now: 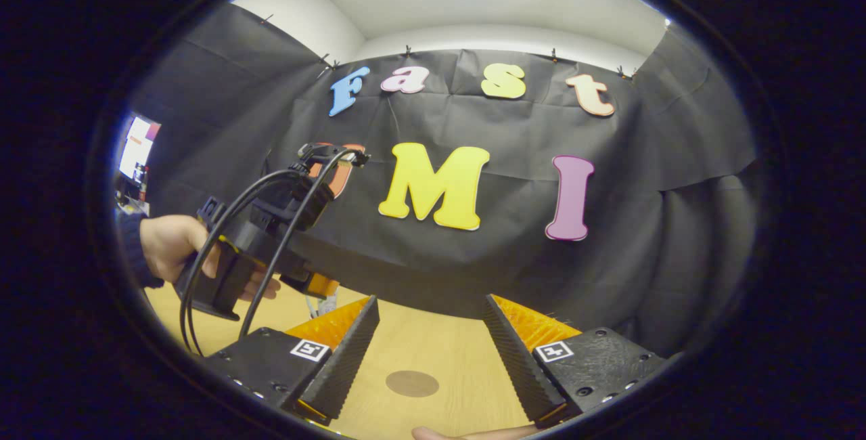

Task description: Put the toothbrush and toothpaste on the desktop into the cup, then pick up the cup and place it on the coaster on the desktop.

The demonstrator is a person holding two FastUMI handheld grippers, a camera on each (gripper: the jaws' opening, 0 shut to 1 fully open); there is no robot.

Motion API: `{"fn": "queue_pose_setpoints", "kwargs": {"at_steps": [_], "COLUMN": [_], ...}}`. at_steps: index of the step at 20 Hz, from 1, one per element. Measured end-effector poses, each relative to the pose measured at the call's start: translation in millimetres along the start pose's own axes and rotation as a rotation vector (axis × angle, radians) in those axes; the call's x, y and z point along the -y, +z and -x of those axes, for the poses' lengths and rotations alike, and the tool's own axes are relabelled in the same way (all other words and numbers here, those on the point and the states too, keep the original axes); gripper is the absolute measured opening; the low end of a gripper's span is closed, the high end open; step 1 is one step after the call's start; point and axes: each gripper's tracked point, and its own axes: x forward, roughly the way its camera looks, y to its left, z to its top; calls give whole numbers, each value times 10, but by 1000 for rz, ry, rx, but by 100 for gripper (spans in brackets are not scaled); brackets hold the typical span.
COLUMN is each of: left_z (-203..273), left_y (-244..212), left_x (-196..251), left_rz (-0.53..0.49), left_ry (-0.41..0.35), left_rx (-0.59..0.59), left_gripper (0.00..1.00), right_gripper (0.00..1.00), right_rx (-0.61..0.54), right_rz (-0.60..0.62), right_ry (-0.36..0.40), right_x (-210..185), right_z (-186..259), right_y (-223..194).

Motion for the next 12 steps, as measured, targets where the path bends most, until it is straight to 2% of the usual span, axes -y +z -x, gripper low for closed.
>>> {"fn": "queue_pose_setpoints", "kwargs": {"at_steps": [4, 8, 12], "left_z": [-113, -282, -402], "left_y": [-294, -629, -923], "left_x": [-11, 108, 106], "left_rz": [19, 59, 57], "left_ry": [40, 28, 53], "left_rx": [-198, -374, -509], "left_gripper": [96, 96, 94], "right_gripper": [94, 94, 94], "right_rx": [-14, -20, -26], "right_rz": [-40, -53, -87], "right_ry": [-19, -34, -29], "right_x": [187, 311, 366], "right_z": [142, 264, 260], "right_y": [-116, -179, -230]}}
